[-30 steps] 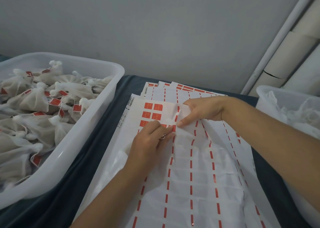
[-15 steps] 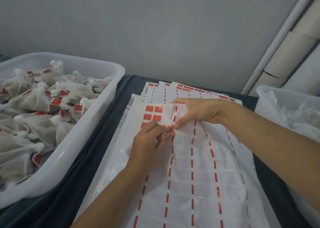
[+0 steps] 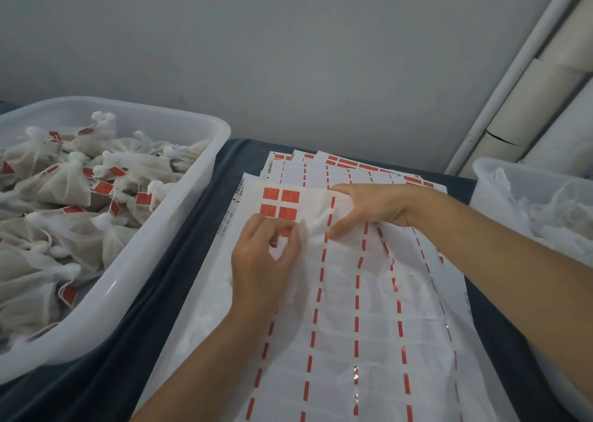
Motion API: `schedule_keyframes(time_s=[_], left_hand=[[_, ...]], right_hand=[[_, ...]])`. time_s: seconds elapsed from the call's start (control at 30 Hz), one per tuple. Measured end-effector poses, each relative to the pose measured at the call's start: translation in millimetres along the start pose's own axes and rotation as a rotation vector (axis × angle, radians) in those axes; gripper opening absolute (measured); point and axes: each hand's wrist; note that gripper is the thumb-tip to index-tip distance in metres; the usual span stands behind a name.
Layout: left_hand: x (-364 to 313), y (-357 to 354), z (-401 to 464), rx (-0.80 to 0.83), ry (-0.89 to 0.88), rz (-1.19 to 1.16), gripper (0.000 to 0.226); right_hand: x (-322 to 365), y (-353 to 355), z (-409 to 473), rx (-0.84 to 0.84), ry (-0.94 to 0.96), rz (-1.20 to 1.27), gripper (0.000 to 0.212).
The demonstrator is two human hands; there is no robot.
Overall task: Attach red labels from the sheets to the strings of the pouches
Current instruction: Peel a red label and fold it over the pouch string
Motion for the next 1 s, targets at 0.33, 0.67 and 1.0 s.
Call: schedule_keyframes(time_s=[0.33,0.67,1.0], left_hand=[[-5,2,-10,-0.088,-0.451,0.081,0.031],[-12,0,-27,0.228,-0.565,0.195,0.046],[-10,0,-39,0.547,-0.382,0.092,0.054]], right_hand=[[-4,-39,-36,-0.715,0.074,-0.072,0.041],[-20,-83,-101,-0.755,0.048,0.600,0.033],[-10,-132,-98,-0.845,0.291,0.495,0.076]])
Point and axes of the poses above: each hand's wrist, its own z-axis towards the middle knuckle, its own y-axis out of the back of the hand, x = y × z, and after that the axes turned 14 degrees about y, right-handed
